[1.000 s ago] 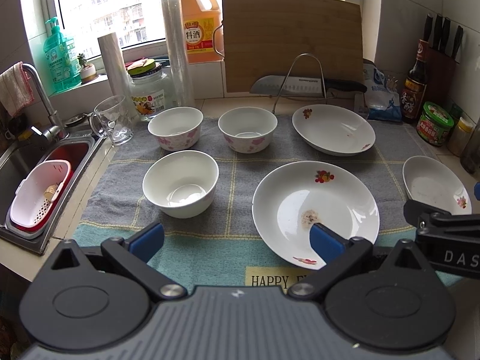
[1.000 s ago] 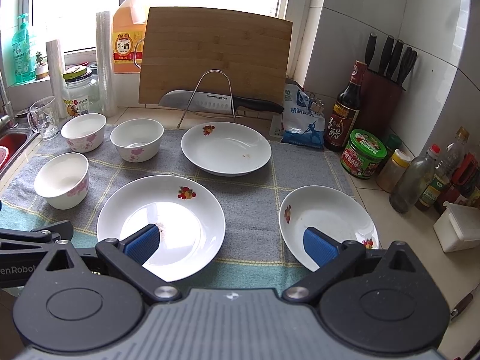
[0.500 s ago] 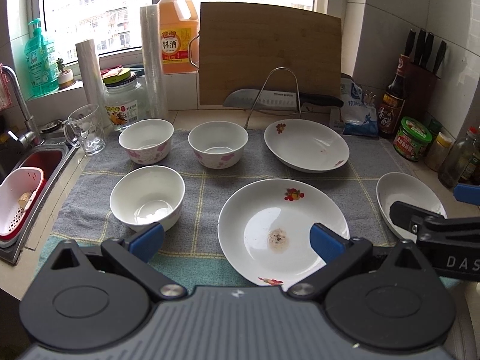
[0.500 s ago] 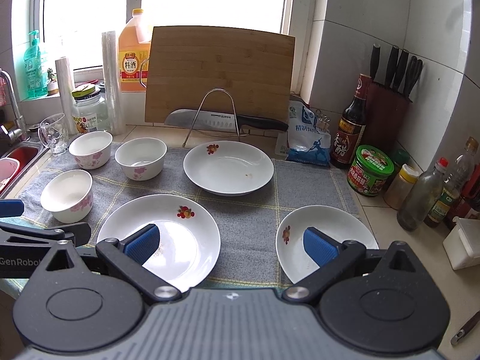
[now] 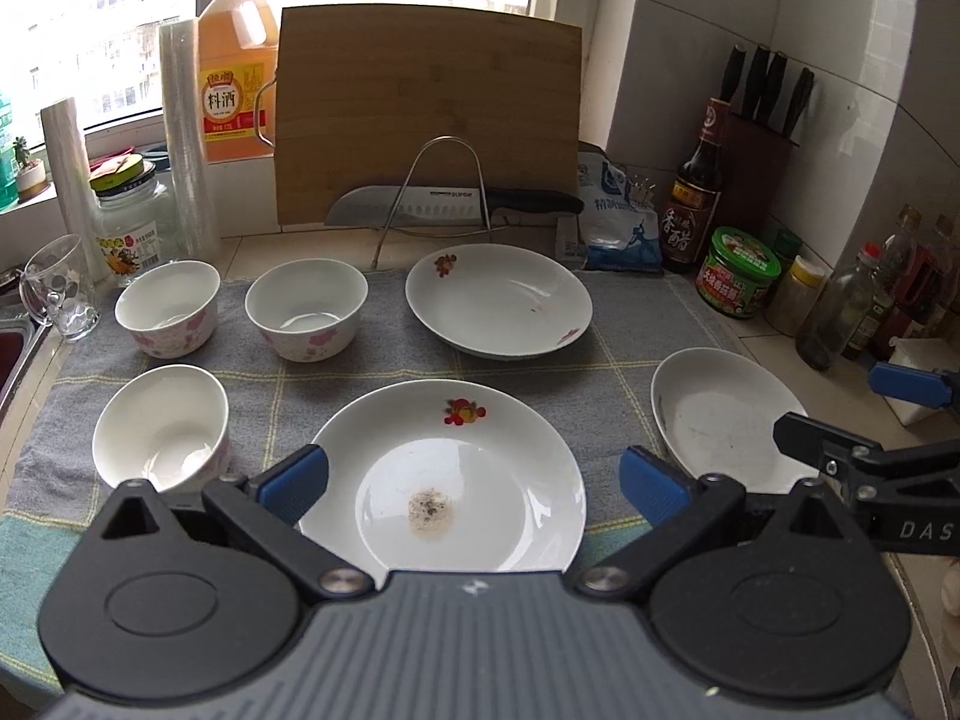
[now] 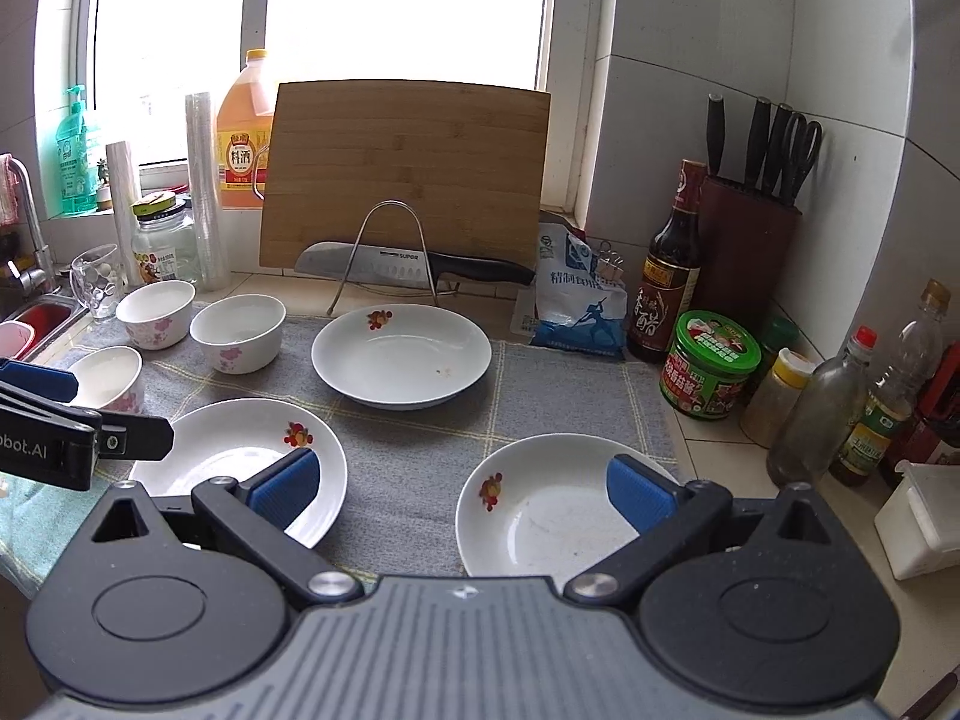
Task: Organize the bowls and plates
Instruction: 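Reach the left tool to the fruit-print plate by the green jar, grasp its rim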
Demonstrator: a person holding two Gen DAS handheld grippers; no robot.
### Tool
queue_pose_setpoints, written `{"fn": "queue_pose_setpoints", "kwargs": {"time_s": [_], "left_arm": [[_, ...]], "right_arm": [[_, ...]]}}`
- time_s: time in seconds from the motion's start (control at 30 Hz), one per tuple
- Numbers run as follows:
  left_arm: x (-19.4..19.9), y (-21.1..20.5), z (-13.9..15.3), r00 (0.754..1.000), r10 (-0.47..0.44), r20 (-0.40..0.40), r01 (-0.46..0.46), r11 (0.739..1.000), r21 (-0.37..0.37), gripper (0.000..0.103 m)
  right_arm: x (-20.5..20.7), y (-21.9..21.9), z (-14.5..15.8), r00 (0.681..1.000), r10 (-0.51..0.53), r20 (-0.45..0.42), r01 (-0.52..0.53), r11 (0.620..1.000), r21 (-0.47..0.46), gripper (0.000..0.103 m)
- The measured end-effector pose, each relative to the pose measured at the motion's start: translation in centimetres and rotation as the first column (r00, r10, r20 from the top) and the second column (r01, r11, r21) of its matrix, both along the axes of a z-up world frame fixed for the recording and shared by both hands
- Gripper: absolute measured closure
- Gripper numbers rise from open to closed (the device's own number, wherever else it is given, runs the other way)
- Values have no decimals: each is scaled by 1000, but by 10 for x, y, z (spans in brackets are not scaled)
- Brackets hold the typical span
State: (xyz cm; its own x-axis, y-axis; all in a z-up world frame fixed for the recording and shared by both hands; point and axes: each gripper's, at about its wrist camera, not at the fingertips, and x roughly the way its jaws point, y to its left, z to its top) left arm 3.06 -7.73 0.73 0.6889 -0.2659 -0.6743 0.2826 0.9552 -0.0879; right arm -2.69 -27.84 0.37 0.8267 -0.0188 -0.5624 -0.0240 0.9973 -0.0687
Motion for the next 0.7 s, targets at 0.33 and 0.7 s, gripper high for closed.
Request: {"fn": "queue_pose_setpoints", "kwargs": {"time_s": [0.33, 0.7], "left_arm": [[14, -67, -10, 991, -135, 11, 134, 989, 68, 1], [45, -136, -32, 941, -335, -53, 339, 934, 116, 1]], "right_arm": [[-10, -69, -39, 998, -45, -50, 45, 999, -11, 0], [-15, -99, -100, 988, -55, -146, 63, 997, 51, 0]]}}
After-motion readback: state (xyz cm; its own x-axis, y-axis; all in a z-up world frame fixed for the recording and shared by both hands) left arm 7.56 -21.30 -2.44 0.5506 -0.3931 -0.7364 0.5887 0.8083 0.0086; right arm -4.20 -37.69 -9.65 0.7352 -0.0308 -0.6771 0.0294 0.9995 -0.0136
